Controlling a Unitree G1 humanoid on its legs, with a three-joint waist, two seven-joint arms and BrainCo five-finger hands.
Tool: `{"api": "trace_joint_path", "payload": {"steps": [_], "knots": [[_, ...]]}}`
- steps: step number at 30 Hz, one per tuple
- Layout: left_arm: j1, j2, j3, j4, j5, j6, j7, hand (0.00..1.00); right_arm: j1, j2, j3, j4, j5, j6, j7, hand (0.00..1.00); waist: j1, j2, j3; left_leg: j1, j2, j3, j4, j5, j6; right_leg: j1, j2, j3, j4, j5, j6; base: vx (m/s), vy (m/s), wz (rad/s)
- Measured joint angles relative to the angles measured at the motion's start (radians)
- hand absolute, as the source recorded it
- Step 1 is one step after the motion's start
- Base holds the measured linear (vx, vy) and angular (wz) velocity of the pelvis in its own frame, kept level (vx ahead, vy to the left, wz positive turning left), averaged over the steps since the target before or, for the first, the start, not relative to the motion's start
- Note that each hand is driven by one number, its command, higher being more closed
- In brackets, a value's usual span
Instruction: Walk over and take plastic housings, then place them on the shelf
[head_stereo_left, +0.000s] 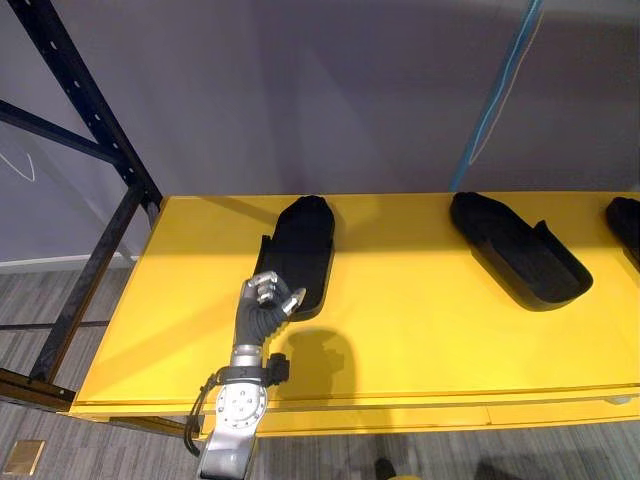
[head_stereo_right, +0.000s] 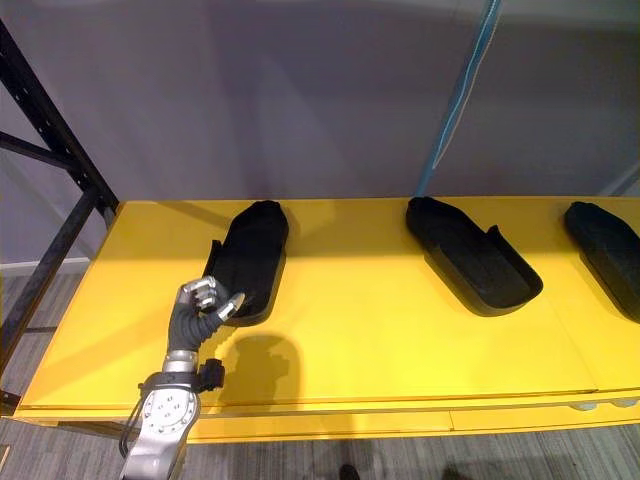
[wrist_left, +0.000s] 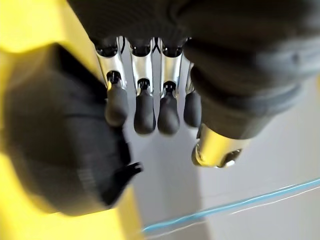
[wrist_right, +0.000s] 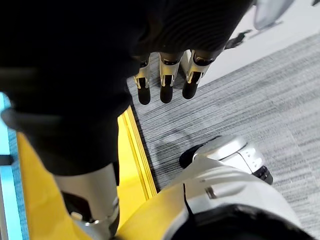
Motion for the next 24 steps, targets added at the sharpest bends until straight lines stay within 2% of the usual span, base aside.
{"api": "trace_joint_path", "payload": {"steps": [7,10,24], "knots": [[0.003,0.013,-0.001,0.113,0.009,0.011,-0.028,1.00,-0.002,-0.004,0.030,0.000,0.000,0.000,-0.006,0.00,0.001,0.002,-0.030,-0.007,-0.001,-0.012,-0.003,0.006,0.001,-0.006,-0.003,-0.017,-0.002,0.000,0.000,-0.01,-0.003,0.05],[0.002,0.013,-0.001,0.162,0.010,0.033,-0.034,1.00,-0.002,-0.005,0.033,0.002,0.000,0.002,-0.006,0.00,0.000,0.001,-0.037,-0.007,-0.001,-0.015,-0.009,0.010,-0.001,-0.007,-0.002,-0.021,-0.004,0.000,0.000,-0.01,-0.002,0.01],[-0.083,0.012,0.000,0.239,0.031,0.029,-0.036,1.00,-0.003,-0.004,0.036,0.005,-0.003,0.007,-0.006,0.00,-0.001,-0.005,-0.054,-0.003,-0.002,-0.008,-0.038,0.015,-0.006,0.005,0.000,-0.022,-0.043,0.012,-0.006,0.00,0.000,0.00]]}}
